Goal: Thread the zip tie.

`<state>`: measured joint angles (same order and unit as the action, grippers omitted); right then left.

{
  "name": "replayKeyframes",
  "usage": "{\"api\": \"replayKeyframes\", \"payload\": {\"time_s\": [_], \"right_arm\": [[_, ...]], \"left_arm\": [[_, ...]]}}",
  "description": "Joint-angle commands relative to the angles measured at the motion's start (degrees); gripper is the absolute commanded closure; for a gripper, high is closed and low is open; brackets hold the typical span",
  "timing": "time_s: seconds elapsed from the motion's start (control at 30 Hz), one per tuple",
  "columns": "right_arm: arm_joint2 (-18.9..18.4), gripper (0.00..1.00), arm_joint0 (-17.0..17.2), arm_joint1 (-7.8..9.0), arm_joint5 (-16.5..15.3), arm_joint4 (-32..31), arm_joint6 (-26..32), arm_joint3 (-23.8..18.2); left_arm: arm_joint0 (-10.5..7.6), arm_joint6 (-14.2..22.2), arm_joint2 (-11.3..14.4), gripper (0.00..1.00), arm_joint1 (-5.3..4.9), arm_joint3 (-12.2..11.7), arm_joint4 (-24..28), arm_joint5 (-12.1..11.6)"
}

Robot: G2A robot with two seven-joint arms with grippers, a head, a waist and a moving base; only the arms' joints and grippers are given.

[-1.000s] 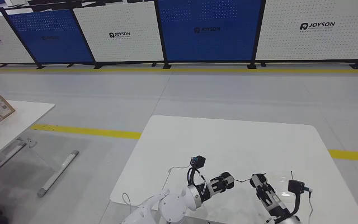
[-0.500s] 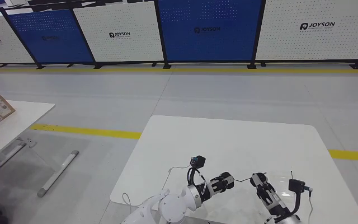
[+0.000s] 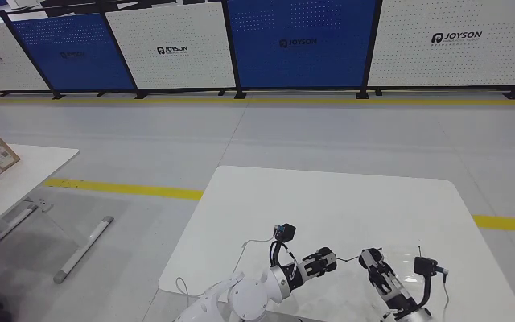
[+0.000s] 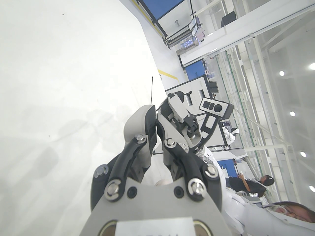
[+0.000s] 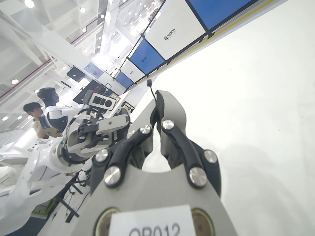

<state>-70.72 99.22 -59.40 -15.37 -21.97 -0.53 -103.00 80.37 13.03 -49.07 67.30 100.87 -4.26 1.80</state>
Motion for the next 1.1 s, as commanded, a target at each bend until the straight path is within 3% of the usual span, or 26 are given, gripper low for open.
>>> {"api": "replayKeyframes", "payload": {"time_s": [0.0, 0.47, 1.07], "right_arm": [[-0.01, 1.00, -0.13, -0.12, 0.02, -0.03, 0.00, 0.14], [-1.18, 1.00, 0.74, -0.67, -2.35, 0.43, -0.01, 0.56], [-1.23, 1.00, 0.97, -1.58, -2.57, -0.44, -0.38, 0.72]], "left_arm": [[0.00, 0.00, 0.00, 1.00, 0.00, 0.00, 0.00, 0.00], [0.00, 0.00, 0.00, 1.00, 0.00, 0.00, 0.00, 0.00], [0.00, 0.00, 0.00, 1.00, 0.00, 0.00, 0.00, 0.00]]}}
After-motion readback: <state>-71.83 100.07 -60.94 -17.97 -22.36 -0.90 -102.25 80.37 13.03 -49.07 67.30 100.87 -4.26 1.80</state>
